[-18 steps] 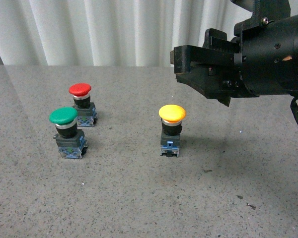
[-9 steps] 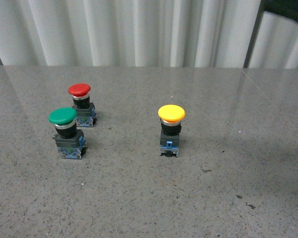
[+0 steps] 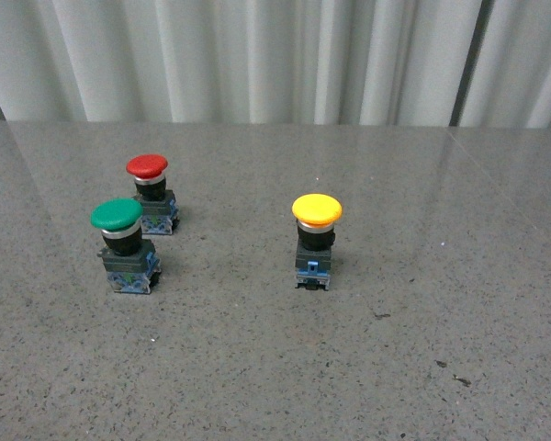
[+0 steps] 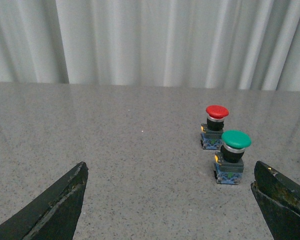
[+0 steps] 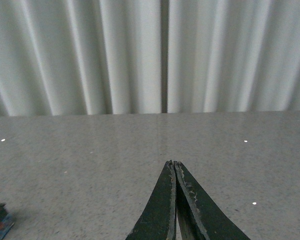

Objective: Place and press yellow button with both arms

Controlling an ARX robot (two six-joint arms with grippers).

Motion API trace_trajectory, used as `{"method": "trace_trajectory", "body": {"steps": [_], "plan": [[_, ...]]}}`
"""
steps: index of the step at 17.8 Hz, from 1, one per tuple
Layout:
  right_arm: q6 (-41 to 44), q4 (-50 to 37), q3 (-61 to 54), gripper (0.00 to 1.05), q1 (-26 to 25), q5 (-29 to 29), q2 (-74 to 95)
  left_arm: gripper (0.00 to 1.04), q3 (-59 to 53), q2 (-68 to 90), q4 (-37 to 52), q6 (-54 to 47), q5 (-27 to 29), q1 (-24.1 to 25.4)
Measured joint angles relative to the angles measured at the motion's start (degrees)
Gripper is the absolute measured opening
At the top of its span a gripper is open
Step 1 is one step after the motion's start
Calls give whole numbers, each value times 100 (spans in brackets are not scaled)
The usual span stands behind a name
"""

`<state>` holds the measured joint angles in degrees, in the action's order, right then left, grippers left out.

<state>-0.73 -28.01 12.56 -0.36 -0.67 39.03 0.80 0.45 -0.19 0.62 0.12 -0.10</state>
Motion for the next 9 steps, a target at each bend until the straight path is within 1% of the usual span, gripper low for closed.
{"method": "trace_trajectory", "body": {"steps": [4,9], "plan": [[31,164,-470,2,35,68,-337,98,0,0,-2,0,-2,0],[35,420,-765,2,35,68,-1029,98,0,0,-2,0,-7,0]]}}
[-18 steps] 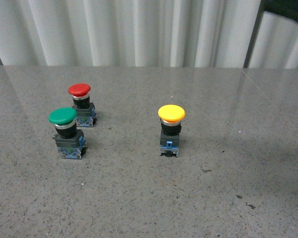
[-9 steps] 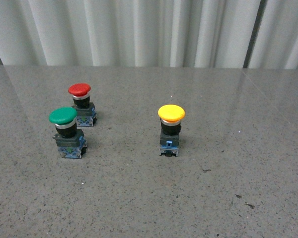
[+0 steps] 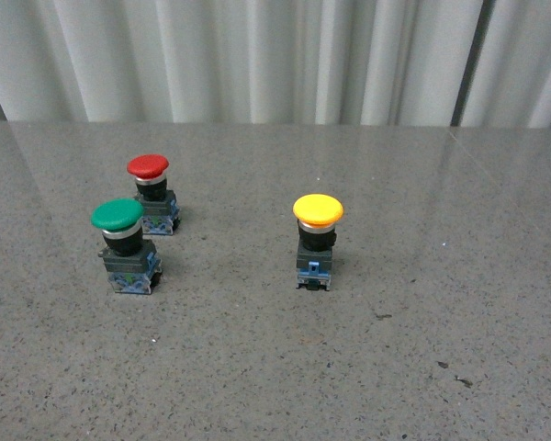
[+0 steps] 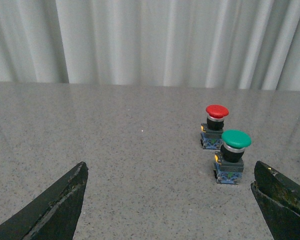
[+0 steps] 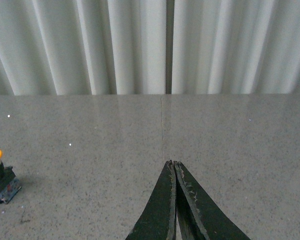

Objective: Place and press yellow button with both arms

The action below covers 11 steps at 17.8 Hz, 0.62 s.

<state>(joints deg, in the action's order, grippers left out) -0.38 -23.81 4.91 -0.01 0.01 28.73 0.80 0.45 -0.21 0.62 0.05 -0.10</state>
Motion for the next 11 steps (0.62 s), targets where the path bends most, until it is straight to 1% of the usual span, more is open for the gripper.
{"method": "trace_trajectory", "body": {"steps": [8,9,11], "plan": [[0,584,-271,2,0,0,-844,98,0,0,2,0,0,0],[0,415,-376,2,0,0,-898,98,0,0,0,0,2,0],[2,662,-424,2,0,2,-1141,98,0,0,0,0,-2,0]]}}
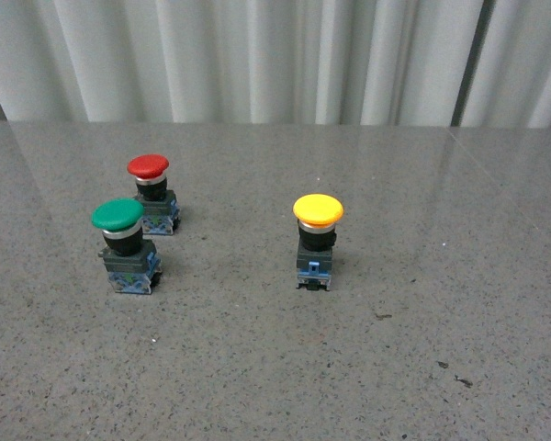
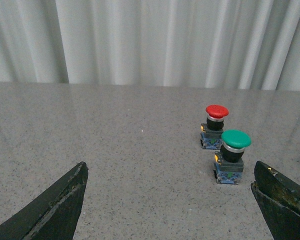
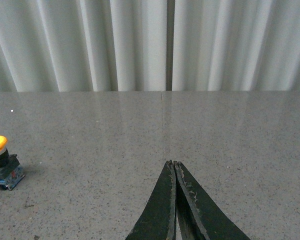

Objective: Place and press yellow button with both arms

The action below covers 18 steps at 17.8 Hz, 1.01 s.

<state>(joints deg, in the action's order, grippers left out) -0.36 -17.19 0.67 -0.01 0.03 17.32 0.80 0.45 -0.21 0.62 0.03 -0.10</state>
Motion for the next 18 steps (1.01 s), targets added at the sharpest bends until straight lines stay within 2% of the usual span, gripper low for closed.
{"method": "trace_trajectory", "body": {"steps": [7,8,18], "plan": [[-2,896,2,2,0,-2,-850,98,0,0,2,0,0,0],[2,1770,4,2,0,2,-1484,98,0,0,0,0,2,0],[4,1744,4,2,0,0,-1709,98,0,0,2,0,-2,0]]}}
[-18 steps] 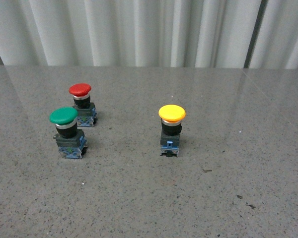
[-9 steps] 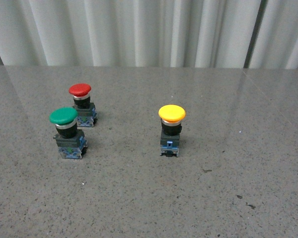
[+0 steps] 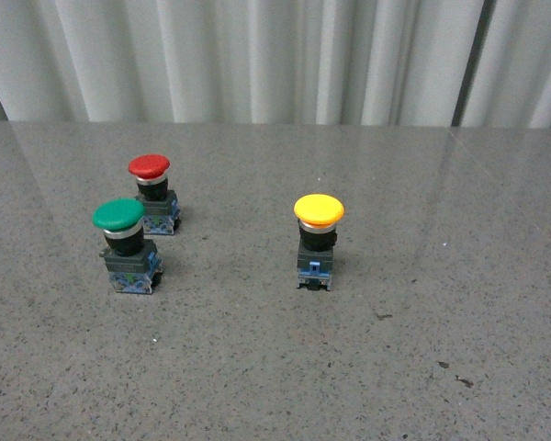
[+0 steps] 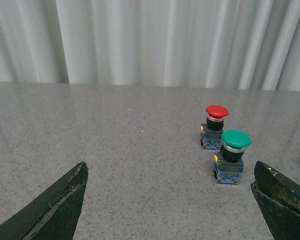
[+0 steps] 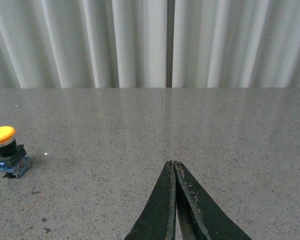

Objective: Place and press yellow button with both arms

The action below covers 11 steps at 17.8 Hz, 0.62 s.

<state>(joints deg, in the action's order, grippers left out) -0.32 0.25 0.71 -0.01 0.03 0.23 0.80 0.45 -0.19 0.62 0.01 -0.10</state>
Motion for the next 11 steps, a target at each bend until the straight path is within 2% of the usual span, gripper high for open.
{"method": "trace_trajectory", "body": {"steps": [3,9,11], "plan": [[-2,0,0,38,0,0,0,98,0,0,0,0,0,0],[-2,0,0,98,0,0,0,98,0,0,0,0,0,0],[-2,0,0,97,0,0,0,98,0,0,0,0,0,0]]}}
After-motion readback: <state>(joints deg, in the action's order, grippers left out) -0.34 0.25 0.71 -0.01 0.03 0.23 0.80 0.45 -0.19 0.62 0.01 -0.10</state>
